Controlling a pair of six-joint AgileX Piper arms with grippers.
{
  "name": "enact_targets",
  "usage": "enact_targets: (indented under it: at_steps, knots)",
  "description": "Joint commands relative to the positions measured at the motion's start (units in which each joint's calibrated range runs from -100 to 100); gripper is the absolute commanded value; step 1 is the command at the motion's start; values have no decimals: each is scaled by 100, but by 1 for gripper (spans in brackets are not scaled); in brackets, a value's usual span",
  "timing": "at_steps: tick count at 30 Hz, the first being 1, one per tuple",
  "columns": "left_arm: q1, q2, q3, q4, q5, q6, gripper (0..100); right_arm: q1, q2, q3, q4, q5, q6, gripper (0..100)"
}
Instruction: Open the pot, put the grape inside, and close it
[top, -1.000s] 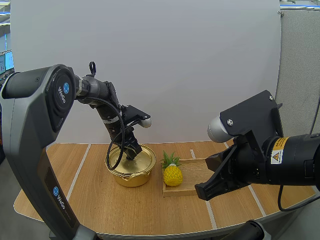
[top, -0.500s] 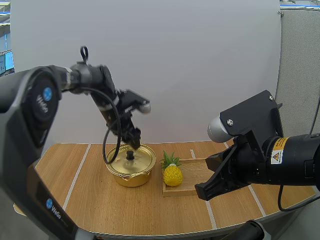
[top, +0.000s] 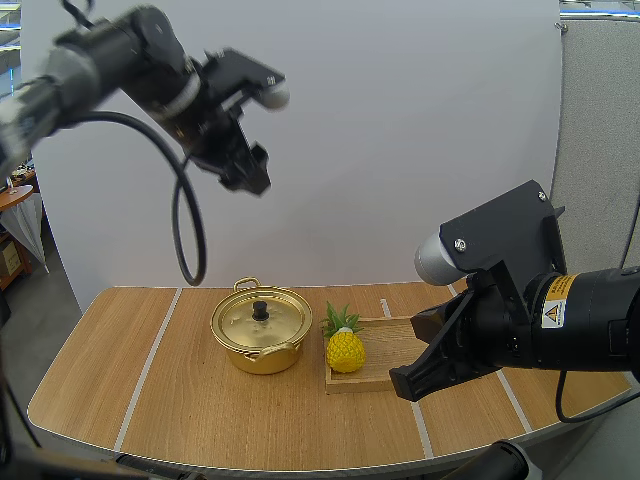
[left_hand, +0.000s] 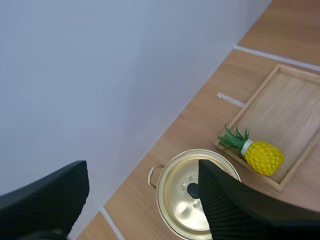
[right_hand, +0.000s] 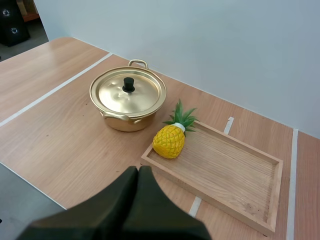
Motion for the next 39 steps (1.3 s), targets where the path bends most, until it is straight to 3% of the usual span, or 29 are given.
enact_targets:
  at_steps: [1, 13, 24, 25, 27, 28, 29, 30, 39]
  knots:
    - [-9, -958, -74, 118, 109, -93, 100, -24, -50, -27, -43, 0, 10, 0]
    - [-9, -2817, -74, 864, 109, -476, 100, -24, -50, -27, -43, 0, 10, 0]
    - [-9, -4060, -33, 906, 109, -1182, 100, -171, -50, -27, -43, 0, 10, 0]
    - [-9, -4154, 7, 906, 109, -1259, 86, -201, -50, -27, -43, 0, 10, 0]
    - [-9, -4323, 160, 906, 109, -1389, 46, -250, -61, -27, -43, 0, 10, 0]
    - [-9, -4401, 239, 906, 109, -1415, 33, -271, -81, -27, -43, 0, 10, 0]
    - [-9, -4522, 353, 906, 109, -1448, 6, -308, -108, -27, -43, 0, 10, 0]
    - [-9, -4629, 483, 906, 109, -1460, 0, -342, -145, -27, -43, 0, 10, 0]
    - [-9, -5606, 1989, 906, 109, -2082, 0, -688, -728, -27, -43, -806, 113, 0]
